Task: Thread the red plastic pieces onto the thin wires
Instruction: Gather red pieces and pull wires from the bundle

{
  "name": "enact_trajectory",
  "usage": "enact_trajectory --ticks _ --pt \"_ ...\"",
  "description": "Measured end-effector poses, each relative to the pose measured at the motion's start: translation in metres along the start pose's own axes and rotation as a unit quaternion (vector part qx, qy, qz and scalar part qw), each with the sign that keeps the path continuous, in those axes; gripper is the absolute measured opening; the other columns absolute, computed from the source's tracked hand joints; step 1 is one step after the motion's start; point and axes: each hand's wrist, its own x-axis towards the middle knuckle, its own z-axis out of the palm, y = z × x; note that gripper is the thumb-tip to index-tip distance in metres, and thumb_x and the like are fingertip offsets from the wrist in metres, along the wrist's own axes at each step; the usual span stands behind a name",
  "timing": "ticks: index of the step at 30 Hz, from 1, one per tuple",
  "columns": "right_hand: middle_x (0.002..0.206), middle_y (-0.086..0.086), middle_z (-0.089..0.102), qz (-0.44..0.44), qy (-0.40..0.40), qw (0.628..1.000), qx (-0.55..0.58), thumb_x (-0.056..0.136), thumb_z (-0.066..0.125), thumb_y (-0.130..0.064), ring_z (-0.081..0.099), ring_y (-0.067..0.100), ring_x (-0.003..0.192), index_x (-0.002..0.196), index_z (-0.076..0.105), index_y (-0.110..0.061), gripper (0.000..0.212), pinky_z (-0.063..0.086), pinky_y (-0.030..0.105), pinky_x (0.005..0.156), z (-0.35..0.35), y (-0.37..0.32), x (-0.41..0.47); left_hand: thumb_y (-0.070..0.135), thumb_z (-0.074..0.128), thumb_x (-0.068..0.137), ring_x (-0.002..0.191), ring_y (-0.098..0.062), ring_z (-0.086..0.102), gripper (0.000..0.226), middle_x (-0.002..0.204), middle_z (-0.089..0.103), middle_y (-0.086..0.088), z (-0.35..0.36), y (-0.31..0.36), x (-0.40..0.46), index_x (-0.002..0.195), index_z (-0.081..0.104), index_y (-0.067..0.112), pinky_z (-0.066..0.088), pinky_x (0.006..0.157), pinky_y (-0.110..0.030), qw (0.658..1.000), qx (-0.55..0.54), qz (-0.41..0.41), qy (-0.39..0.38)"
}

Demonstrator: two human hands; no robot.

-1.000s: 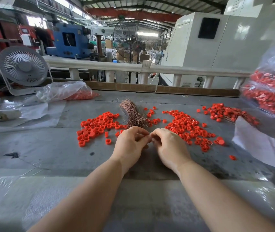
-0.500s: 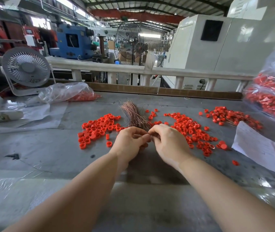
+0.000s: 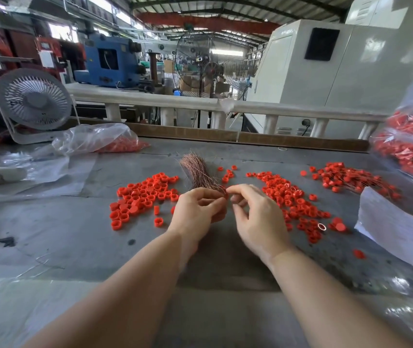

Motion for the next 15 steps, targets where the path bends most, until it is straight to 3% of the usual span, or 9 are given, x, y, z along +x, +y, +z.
enact_trajectory --ticks 5,10,15 --pt "0.084 -0.011 0.057 -0.018 -0.021 0.999 0.04 0.074 0.066 0.002 0.052 0.004 0.076 0.094 0.066 -0.015 0.027 0.044 0.016 0.072 -0.001 -0.003 -0.002 0.003 0.063 0.085 0.064 -0.012 0.067 0.011 0.068 0.071 -0.005 -0.005 -0.005 -0.003 0.078 0.067 0.011 0.055 0.06 -0.021 0.999 -0.012 0.025 -0.016" --pt "0.078 -0.009 0.058 0.001 -0.014 0.998 0.064 0.075 0.07 0.001 0.053 0.006 0.069 0.086 0.069 -0.014 0.019 0.046 0.017 0.068 -0.002 0.0 -0.001 0.007 0.056 0.091 0.062 -0.008 0.066 0.021 0.069 0.071 -0.003 -0.005 -0.002 -0.007 0.077 0.071 0.013 0.053 0.057 -0.019 0.999 -0.004 0.005 -0.031" --pt "0.079 -0.005 0.062 0.025 -0.006 0.996 0.088 0.08 0.069 -0.005 0.051 0.002 0.069 0.085 0.069 -0.015 0.011 0.041 0.011 0.065 -0.001 0.003 0.001 -0.003 0.051 0.09 0.062 -0.008 0.065 0.034 0.068 0.071 -0.001 -0.004 0.006 -0.009 0.075 0.072 0.019 0.054 0.057 -0.018 0.997 -0.014 -0.021 -0.067"
